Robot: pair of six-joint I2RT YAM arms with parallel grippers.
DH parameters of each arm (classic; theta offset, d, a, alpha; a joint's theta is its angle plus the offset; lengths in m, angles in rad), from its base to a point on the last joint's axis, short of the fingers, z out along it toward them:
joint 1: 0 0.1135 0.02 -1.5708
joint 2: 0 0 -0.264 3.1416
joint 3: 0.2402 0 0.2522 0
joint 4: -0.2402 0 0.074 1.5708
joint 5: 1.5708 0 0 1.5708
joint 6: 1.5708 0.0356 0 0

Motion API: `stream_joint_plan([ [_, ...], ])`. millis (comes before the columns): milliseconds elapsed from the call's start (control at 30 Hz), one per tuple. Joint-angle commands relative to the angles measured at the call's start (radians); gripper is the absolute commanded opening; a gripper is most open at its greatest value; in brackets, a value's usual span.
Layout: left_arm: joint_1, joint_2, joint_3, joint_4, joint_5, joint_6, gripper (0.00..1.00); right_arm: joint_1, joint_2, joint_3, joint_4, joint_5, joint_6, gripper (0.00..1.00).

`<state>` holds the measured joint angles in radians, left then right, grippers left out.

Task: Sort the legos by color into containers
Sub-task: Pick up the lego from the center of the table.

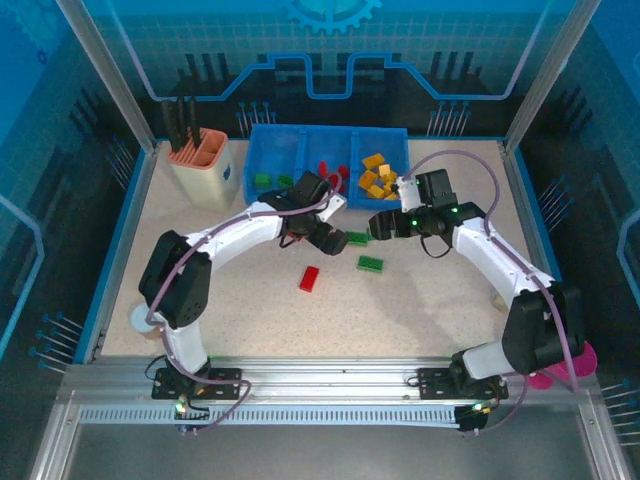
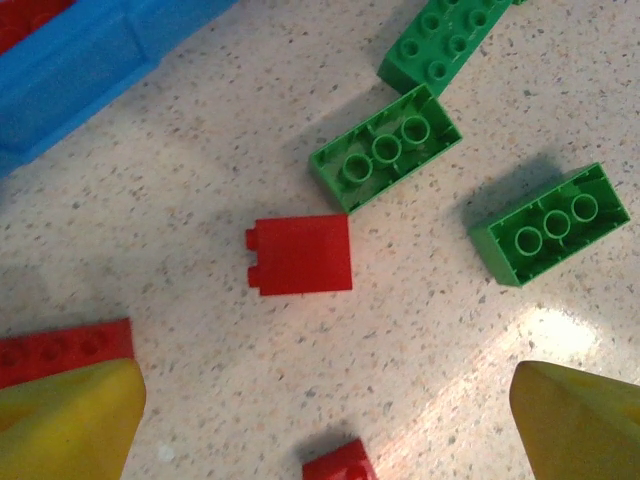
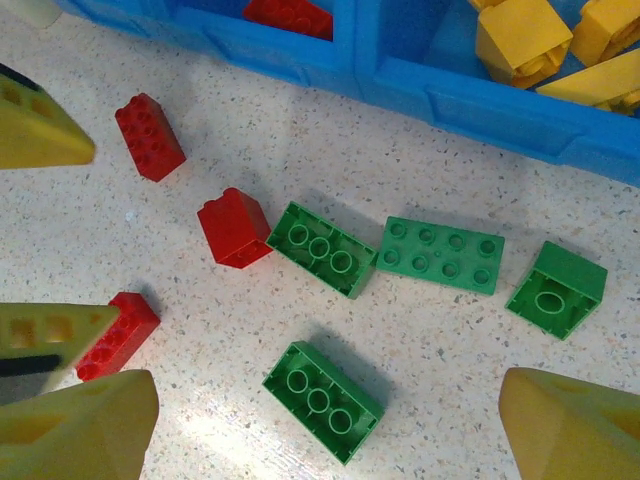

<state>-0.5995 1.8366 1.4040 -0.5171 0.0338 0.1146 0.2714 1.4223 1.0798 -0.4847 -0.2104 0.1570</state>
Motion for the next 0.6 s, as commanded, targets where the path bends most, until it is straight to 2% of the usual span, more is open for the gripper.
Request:
stream_joint_plan([
  [0, -0.017, 0.050, -0.006, 0.064, 0.014, 0.007, 0.95, -0.010, -0.040, -0.001, -0.040, -0.007, 0.004, 0.89],
  [300, -0.031, 0.182, 0.049, 0.094, -0.027, 0.017, 0.93, -0.011, -0.080, -0.033, -0.049, 0.023, 0.002, 0.90],
  [567, -0.033, 0.289, 0.145, 0.063, -0.032, 0.007, 0.82, -0.012, -0.089, -0.039, -0.056, 0.039, -0.007, 0.91],
])
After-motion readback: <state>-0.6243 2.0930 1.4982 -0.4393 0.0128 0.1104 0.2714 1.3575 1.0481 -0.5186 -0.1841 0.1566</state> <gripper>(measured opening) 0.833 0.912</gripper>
